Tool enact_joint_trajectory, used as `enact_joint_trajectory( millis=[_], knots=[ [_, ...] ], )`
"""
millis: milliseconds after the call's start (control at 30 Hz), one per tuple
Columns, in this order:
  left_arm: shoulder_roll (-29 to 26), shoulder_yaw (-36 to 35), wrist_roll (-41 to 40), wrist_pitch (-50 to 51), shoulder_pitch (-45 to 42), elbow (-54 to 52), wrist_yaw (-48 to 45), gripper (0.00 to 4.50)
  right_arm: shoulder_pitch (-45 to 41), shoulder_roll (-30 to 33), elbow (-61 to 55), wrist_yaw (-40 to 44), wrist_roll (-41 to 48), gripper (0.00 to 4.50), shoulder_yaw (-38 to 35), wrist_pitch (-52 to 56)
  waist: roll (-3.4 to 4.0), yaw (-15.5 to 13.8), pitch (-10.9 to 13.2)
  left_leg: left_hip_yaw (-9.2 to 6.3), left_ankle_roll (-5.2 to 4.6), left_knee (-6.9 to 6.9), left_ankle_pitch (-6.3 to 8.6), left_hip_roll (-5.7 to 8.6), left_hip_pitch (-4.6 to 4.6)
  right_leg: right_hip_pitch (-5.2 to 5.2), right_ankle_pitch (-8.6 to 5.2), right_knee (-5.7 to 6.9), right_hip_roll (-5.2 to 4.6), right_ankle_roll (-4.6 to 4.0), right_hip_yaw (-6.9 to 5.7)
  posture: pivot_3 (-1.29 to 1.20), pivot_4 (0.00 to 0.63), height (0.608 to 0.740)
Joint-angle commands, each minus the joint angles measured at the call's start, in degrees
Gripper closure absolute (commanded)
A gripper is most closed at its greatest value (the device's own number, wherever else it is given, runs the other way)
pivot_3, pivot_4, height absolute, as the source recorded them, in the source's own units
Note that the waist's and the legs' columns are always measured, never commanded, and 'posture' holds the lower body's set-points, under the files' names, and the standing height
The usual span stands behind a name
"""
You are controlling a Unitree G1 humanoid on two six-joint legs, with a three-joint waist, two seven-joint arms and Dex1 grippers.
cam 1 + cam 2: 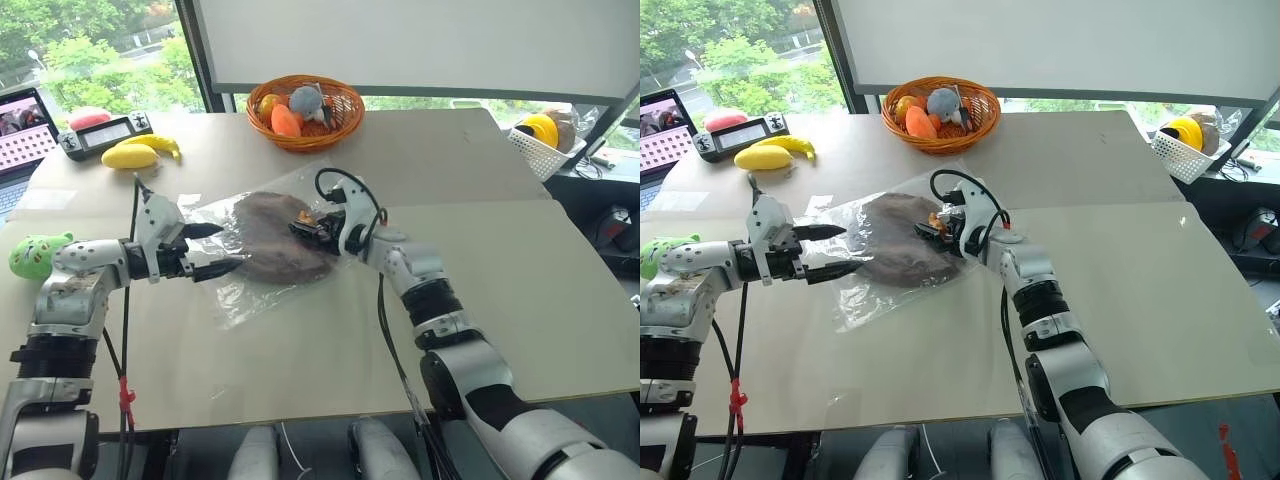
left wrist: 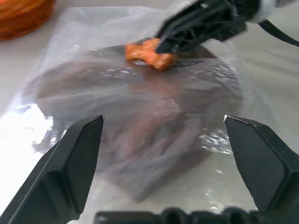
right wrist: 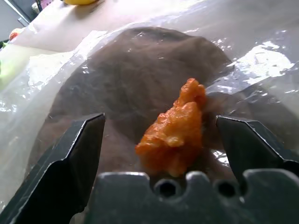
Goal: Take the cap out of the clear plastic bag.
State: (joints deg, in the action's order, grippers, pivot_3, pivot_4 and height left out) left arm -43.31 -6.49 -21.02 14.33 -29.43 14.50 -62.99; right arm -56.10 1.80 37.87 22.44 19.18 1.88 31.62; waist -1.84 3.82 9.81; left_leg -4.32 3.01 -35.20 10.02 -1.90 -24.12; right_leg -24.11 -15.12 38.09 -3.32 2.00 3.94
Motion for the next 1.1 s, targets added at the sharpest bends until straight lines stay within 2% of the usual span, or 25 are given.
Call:
enact_joint_trajectory(
  millis=[33,267,467,767,867,1067,1100],
  knots=[
    [2.6,-5.7,-4.3,-1.6,2.0,-3.2,3.0,0.08,-2.7,-0.5,4.4,-0.9,-3.0,0.00,-0.5,-5.1,0.00,0.2,0.0,0.01,0.00,0.00,0.00,0.00,0.01,0.00,0.00,0.00,-0.01,0.00,0.00,0.00,0.150,0.735],
    [4.7,-6.7,-5.4,-0.9,9.0,-3.7,2.9,0.08,-3.7,-0.1,11.5,-0.2,-7.3,0.00,-0.5,-10.5,0.01,0.4,0.0,0.03,0.00,0.06,0.00,-0.01,0.05,-0.02,0.01,0.01,0.00,-0.01,0.00,0.00,0.150,0.735],
    [6.2,-6.4,-4.3,-3.6,9.2,-0.1,3.2,0.08,-4.0,-0.4,13.2,0.5,-8.4,0.00,-1.2,-11.7,0.01,0.3,0.0,0.02,0.00,-0.04,0.00,-0.01,0.07,0.04,0.01,0.05,0.01,-0.02,0.00,0.00,0.150,0.735],
    [7.6,-5.7,-4.2,-3.6,8.6,-1.3,3.4,0.08,-4.9,-0.4,14.0,0.5,-8.5,0.00,-2.4,-12.8,0.01,0.3,0.0,0.02,0.00,-0.04,0.00,-0.01,0.10,0.04,0.02,0.08,0.01,-0.04,0.00,0.00,0.150,0.735],
    [7.6,-5.3,-4.0,-3.4,8.2,-1.4,3.3,0.00,-5.0,-0.6,13.8,0.5,-8.5,0.67,-2.7,-12.8,0.01,0.3,0.0,0.02,0.00,-0.04,0.00,-0.01,0.10,0.05,0.02,0.08,0.01,-0.04,0.00,0.00,0.150,0.735],
    [7.2,-4.9,-3.5,-3.9,7.3,0.0,3.1,0.00,-4.9,-1.1,13.3,0.3,-8.9,2.77,-3.4,-12.8,0.01,0.4,0.0,0.02,0.00,-0.04,0.00,-0.02,0.10,0.04,0.02,0.08,0.01,-0.04,0.00,0.00,0.150,0.735],
    [7.2,-4.9,-3.5,-4.0,7.3,0.1,3.1,0.00,-4.9,-1.1,13.1,0.4,-8.8,2.85,-3.5,-12.9,0.01,0.4,0.0,0.02,0.00,-0.03,0.00,-0.01,0.10,0.04,0.02,0.08,0.01,-0.04,0.00,0.00,0.150,0.735]
  ],
)
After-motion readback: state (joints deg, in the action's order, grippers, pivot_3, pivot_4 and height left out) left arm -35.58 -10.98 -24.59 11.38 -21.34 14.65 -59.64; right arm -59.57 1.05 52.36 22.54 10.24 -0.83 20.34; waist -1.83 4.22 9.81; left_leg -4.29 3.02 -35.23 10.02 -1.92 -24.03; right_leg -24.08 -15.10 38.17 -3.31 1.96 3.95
